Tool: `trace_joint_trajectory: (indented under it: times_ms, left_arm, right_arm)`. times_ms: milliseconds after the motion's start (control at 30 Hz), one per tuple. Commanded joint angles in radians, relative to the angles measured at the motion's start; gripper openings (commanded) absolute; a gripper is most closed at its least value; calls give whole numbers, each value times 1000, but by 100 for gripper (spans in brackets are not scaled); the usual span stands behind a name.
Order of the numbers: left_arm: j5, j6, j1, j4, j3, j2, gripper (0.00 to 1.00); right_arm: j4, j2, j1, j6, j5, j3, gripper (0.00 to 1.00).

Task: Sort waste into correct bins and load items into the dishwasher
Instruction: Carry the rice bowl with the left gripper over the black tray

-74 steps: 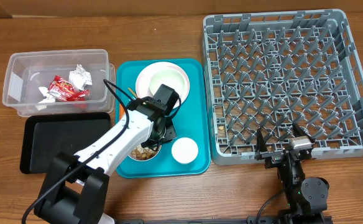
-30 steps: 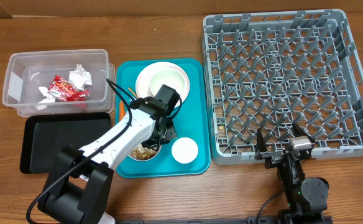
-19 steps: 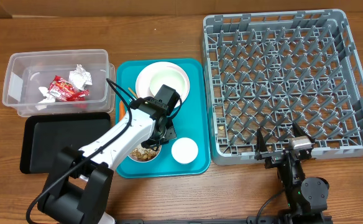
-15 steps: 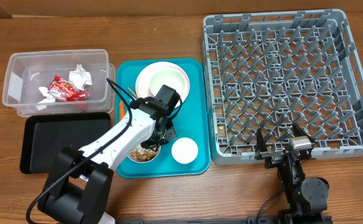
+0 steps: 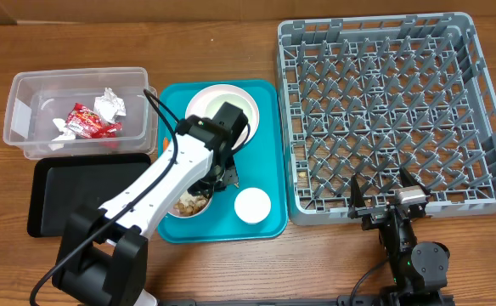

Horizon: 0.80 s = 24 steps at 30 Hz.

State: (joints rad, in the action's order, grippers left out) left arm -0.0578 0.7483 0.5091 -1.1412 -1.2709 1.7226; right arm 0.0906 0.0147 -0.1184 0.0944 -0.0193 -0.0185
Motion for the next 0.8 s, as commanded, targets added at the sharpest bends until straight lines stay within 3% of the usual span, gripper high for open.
trace_joint_trajectory:
  times_ms: [0, 233, 400, 567, 633, 767]
  left_arm:
    - [-75, -20, -1, -74, -95, -12, 4]
    - [-109, -177, -6, -175, -179, -55, 4]
    - [-111, -188, -47, -217, -233, -91, 4]
    - [-112, -200, -141, -252, -272, -135, 4]
    - [-110, -294, -192, -274, -284, -139, 4]
    - [-116, -360, -271, -315, -285, -139, 4]
  right_arm:
    - [-6, -10, 3, 4, 2, 11, 100]
    - [-6, -10, 3, 4, 3, 11, 100]
    - [-6, -10, 3, 4, 3, 11, 100]
    - [-6, -10, 3, 4, 3, 11, 100]
    - [-6, -10, 3, 4, 3, 11, 100]
    - [-6, -10, 3, 4, 2, 11, 100]
